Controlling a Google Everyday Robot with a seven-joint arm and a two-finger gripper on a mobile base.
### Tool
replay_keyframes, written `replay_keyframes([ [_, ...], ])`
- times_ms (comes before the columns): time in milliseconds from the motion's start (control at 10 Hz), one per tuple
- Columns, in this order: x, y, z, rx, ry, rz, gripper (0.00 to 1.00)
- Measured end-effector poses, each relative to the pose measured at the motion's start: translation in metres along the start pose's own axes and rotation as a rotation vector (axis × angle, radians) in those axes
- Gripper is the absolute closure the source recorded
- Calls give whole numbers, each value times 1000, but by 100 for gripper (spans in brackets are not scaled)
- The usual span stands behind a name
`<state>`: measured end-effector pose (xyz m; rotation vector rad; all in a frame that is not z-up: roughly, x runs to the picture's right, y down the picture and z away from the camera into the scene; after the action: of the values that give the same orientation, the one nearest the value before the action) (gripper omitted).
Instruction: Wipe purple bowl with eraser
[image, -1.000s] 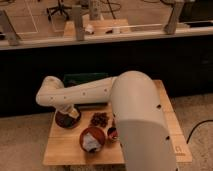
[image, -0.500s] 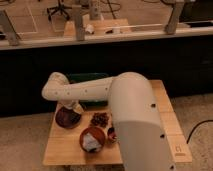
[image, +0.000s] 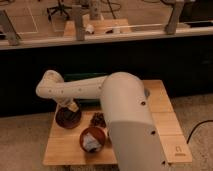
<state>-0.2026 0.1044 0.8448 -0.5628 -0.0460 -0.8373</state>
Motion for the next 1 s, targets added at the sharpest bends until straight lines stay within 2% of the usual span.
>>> replay_keyframes([
  [200,-12,-8,-3,17,-6,-23,68],
  [400,-21,-5,-7,35,-13,-40,68],
  [800,-39,12,-22,63,-3,-72,68],
  [1000,-38,28,-21,54,0,-69,68],
])
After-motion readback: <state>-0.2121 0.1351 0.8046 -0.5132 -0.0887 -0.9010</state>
